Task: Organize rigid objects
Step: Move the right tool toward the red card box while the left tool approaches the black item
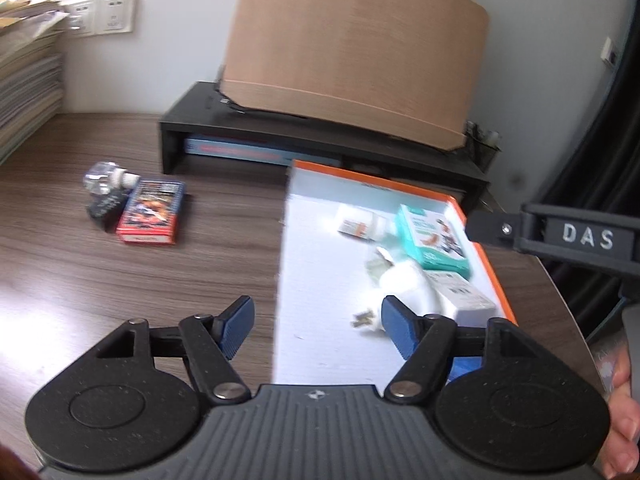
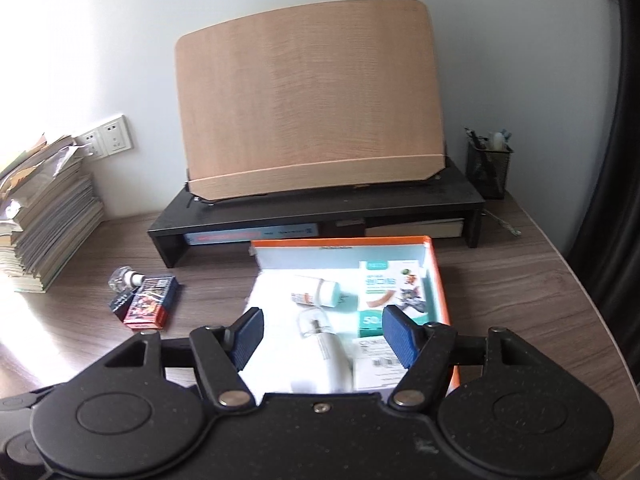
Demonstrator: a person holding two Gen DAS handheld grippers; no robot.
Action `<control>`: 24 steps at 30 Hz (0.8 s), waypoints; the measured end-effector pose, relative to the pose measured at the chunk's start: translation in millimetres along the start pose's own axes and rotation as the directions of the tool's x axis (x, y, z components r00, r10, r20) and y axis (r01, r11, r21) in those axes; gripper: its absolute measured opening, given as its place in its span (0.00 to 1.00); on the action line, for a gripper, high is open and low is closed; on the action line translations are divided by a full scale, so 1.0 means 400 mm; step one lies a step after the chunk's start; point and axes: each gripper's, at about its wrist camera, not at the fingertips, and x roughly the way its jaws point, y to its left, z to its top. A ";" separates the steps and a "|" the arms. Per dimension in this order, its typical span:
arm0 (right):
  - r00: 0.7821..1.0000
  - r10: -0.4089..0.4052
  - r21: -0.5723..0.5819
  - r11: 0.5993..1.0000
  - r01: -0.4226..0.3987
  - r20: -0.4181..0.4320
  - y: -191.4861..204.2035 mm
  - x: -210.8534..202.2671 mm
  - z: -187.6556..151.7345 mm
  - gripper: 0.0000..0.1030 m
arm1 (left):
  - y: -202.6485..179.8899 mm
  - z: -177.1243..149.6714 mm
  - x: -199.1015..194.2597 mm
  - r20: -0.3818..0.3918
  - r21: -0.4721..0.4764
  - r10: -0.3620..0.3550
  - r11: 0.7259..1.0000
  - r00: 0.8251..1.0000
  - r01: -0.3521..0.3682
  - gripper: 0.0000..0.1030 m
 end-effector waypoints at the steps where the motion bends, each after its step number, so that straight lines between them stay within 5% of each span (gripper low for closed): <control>1: 1.000 0.009 -0.006 1.000 -0.009 -0.003 0.013 0.006 0.001 0.77 | 0.016 0.005 -0.003 0.004 -0.010 0.013 1.000 1.000 -0.013 0.69; 24: 0.992 0.103 -0.086 0.990 -0.109 -0.074 0.268 0.114 0.008 0.78 | 0.418 0.061 -0.092 0.018 -0.201 0.231 0.954 0.973 -0.223 0.71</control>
